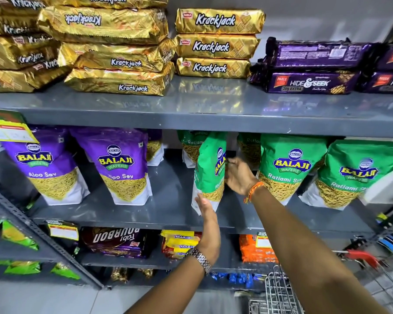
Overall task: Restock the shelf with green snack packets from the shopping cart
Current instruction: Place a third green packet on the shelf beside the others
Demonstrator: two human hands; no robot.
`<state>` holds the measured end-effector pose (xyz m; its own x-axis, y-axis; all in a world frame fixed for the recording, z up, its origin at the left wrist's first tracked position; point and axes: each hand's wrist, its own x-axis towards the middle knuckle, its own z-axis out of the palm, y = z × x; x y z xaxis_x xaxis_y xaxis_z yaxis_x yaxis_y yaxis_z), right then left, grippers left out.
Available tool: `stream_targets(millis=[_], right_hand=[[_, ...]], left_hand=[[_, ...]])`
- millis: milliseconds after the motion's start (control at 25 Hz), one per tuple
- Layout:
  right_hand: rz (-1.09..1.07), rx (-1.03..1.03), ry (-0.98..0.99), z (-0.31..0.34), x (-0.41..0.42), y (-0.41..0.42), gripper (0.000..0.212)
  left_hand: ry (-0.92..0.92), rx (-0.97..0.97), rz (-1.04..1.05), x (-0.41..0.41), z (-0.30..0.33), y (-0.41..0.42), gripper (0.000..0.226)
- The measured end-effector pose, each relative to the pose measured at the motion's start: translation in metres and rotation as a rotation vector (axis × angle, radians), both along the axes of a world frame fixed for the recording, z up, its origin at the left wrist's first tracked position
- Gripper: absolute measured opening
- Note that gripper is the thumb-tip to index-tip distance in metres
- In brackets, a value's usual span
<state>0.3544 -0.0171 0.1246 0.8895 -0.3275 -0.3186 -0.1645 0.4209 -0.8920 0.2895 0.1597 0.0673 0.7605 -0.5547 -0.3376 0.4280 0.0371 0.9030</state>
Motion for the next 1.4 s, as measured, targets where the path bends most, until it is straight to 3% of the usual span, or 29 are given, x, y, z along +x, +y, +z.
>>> stream_targets(millis=[80,240,360,480,600,760,880,960,1080,1200,1400], right_hand=[[-0.024,0.066,-0.053,0.0,-0.019,0.003,0.029],[-0.056,0.012,-0.048,0.001,-0.057,0.012,0.031],[-0.133,-0.207,-0.069,0.019,-0.067,0.017,0.018],[-0.183,-0.351,-0.21,0.036,-0.06,0.018,0.019],[-0.231,-0.482,-0.261,0.034,-0.045,0.016,0.028],[-0.325,-0.399,-0.205,0.032,-0.047,0.019,0.025],[-0.506,-0.377,-0.177,0.018,-0.084,0.029,0.036],[-0.709,-0.349,-0.157,0.002,-0.125,0.027,0.048],[-0.924,-0.407,-0.066,-0.021,-0.161,-0.005,0.065],[-0.747,-0.544,0.032,-0.034,-0.17,-0.049,0.083],[-0.422,-0.702,0.023,-0.044,-0.162,-0.099,0.098]], left_hand=[[-0.03,-0.149,0.133,0.013,0.009,0.003,0.104],[-0.111,-0.156,0.191,0.062,0.017,0.014,0.096],[-0.17,-0.246,0.282,0.09,0.05,0.019,0.057],[-0.225,-0.317,0.297,0.119,0.087,0.013,0.049],[-0.227,-0.288,0.363,0.134,0.104,0.001,0.011],[-0.194,-0.3,0.366,0.135,0.111,0.001,0.012],[-0.298,-0.266,0.327,0.127,0.094,0.012,0.005],[-0.36,-0.239,0.258,0.12,0.08,0.017,0.017],[-0.391,-0.16,0.125,0.118,0.046,0.019,0.064],[-0.469,-0.028,0.016,0.118,0.015,0.017,0.105],[-0.57,0.069,0.004,0.123,-0.016,0.014,0.105]])
